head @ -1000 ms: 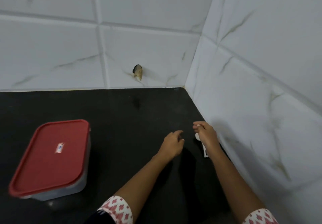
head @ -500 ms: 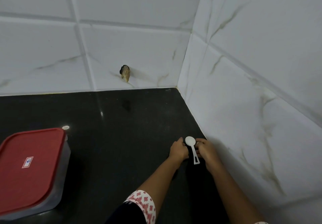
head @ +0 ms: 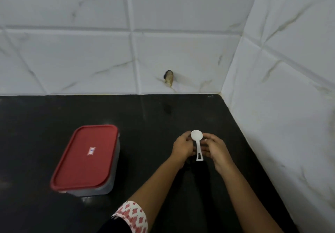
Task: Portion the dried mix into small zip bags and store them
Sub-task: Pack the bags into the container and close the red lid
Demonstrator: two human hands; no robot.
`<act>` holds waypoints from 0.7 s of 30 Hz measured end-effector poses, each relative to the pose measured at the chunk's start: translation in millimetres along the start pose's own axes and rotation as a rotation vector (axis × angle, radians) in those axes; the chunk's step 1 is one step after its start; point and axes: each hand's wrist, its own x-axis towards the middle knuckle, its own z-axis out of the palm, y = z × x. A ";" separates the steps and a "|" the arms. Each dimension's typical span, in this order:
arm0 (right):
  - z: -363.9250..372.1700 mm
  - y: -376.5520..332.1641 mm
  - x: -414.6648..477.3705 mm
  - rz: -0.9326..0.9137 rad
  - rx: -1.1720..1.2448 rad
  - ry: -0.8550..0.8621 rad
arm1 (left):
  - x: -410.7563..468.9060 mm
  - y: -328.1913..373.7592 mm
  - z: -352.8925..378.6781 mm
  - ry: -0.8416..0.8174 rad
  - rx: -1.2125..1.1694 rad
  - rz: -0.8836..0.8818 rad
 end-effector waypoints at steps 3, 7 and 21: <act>46.3 0.5 -8.1 0.019 0.018 -0.125 | -3.5 -8.4 -44.2 0.123 0.019 -0.023; 99.7 4.5 -22.6 0.041 0.027 -0.270 | -13.5 -23.3 -92.0 0.295 0.105 -0.018; 171.7 18.8 -41.2 0.141 -0.062 -0.397 | -23.8 -43.8 -136.7 0.368 0.608 -0.220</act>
